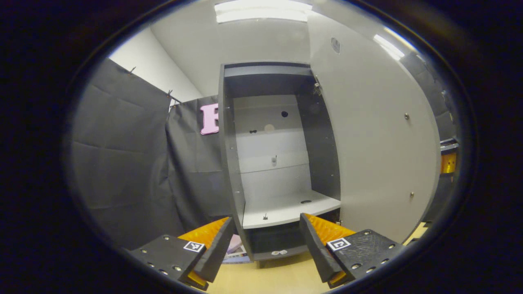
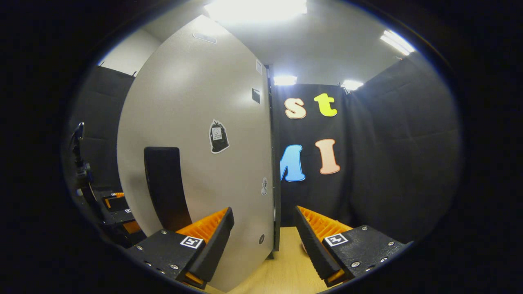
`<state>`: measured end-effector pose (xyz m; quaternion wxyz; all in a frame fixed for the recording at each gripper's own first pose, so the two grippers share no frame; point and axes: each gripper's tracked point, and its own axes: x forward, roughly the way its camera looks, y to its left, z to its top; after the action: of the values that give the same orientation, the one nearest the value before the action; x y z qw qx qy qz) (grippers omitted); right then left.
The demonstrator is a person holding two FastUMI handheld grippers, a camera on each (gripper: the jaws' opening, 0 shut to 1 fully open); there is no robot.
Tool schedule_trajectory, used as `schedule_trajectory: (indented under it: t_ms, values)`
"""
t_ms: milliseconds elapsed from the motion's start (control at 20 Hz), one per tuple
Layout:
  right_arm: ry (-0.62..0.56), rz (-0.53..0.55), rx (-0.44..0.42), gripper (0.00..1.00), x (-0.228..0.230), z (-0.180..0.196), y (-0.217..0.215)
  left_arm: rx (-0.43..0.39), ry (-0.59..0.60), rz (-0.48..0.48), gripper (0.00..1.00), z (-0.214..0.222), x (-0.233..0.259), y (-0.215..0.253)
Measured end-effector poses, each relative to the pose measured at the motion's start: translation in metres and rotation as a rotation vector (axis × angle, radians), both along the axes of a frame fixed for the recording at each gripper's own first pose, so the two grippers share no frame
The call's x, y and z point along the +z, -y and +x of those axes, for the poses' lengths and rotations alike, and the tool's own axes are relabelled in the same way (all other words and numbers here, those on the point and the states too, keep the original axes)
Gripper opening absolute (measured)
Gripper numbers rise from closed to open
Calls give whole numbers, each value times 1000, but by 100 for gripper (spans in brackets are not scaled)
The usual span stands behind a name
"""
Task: Open the cabinet door with the right hand, grasp the bottle in the cabinet with the left hand and place it on the coaster, then close the cabinet door with the right hand.
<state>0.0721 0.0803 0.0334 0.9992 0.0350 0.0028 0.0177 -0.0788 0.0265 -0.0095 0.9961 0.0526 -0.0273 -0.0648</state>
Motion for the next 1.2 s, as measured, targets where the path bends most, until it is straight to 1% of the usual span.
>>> schedule_trajectory:
  t_ms: [50,250,450,500,550,850,900,950,1150,1200]
  values:
    - [-2,1,-4,92,0,2,-4,-2,0,4,100,2,-1,-2]
    - [2,0,-15,92,2,10,-13,-38,13,8,100,6,3,-4]
    - [1,-3,-14,92,3,15,-24,-43,14,8,100,8,4,-13]
    - [-2,-2,-8,92,3,17,-28,-37,11,3,100,7,4,-17]
    - [-3,-2,1,92,3,19,-32,-27,7,-2,92,6,2,-22]
    - [1,1,76,92,5,35,-65,53,-14,-4,92,-5,-4,-63]
    - [8,-4,85,92,7,37,-69,62,-17,-9,88,-6,-4,-68]
    - [12,-4,93,92,8,39,-74,68,-19,-12,92,-7,-2,-71]
    - [19,10,133,92,10,36,-82,81,-20,-13,92,-11,3,-73]
    - [17,10,150,89,7,36,-86,80,-15,-20,92,-12,8,-70]
